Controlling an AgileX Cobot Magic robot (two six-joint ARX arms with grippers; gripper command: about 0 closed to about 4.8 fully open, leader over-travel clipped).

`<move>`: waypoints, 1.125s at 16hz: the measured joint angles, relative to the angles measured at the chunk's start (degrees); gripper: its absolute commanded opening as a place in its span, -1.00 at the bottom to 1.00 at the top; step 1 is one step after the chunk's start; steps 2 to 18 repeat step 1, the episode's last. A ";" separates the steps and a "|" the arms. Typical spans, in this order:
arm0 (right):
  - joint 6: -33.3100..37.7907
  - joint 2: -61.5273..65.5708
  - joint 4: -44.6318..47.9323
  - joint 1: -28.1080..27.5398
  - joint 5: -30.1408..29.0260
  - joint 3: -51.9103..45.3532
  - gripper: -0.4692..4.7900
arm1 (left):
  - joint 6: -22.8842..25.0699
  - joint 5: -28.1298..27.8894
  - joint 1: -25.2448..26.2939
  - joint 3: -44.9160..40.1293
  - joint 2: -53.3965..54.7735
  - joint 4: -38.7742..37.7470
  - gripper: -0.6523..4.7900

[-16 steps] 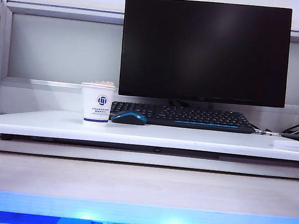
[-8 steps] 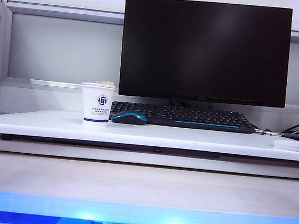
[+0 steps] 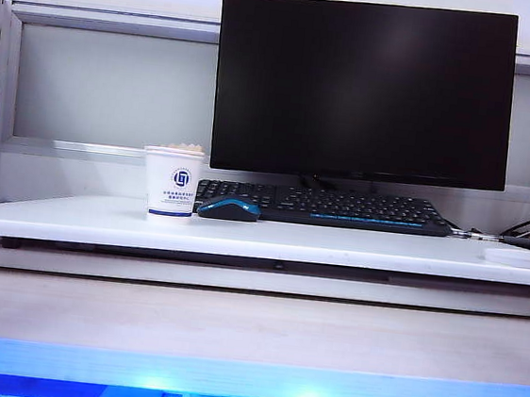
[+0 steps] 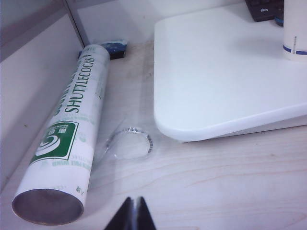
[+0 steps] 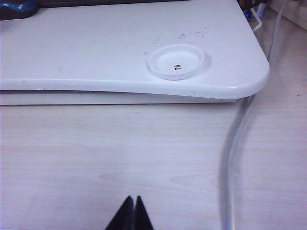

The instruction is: Pick up the badminton from the table and put it into the white paper cup.

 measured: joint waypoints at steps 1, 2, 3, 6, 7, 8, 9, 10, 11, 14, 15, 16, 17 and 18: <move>0.00 0.00 0.00 0.00 0.02 0.00 -0.78 | 0.00 0.00 0.00 0.00 0.00 0.00 -0.68; 0.00 0.00 0.00 0.00 0.02 0.00 -0.78 | 0.00 0.00 0.00 0.00 0.00 0.00 -0.68; 0.00 0.00 0.00 0.00 0.02 0.00 -0.78 | 0.00 0.00 0.00 0.00 0.00 0.00 -0.68; 0.00 0.00 0.00 0.00 0.02 0.00 -0.78 | 0.00 0.00 0.00 0.00 0.00 0.00 -0.68; 0.00 0.00 0.00 0.00 0.02 0.00 -0.78 | 0.00 0.00 0.00 0.00 0.00 0.00 -0.68; 0.00 0.00 0.00 0.00 0.02 0.00 -0.78 | 0.00 0.00 0.00 0.00 0.00 0.00 -0.68; 0.00 0.00 0.00 0.00 0.02 0.00 -0.78 | 0.00 0.00 0.00 0.00 0.00 0.00 -0.68; 0.00 0.00 0.00 0.00 0.02 0.00 -0.78 | 0.00 0.00 0.00 0.00 0.00 0.00 -0.68; 0.00 0.00 0.00 0.00 0.02 0.00 -0.78 | 0.00 0.00 0.00 0.00 0.00 0.00 -0.68; 0.00 0.00 0.00 0.00 0.02 0.00 -0.78 | 0.00 0.00 0.00 0.00 0.00 0.00 -0.68; 0.00 0.00 0.00 0.00 0.02 0.00 -0.78 | 0.00 0.00 0.00 0.00 0.00 0.00 -0.68; 0.00 0.00 0.00 0.00 0.02 0.00 -0.78 | 0.00 0.00 0.00 0.00 0.00 0.00 -0.68; 0.00 0.00 0.00 0.00 0.02 0.00 -0.78 | 0.00 0.00 0.00 0.00 0.00 0.00 -0.68; 0.00 0.00 0.00 0.00 0.02 0.00 -0.78 | 0.00 0.00 0.00 0.00 0.00 0.00 -0.68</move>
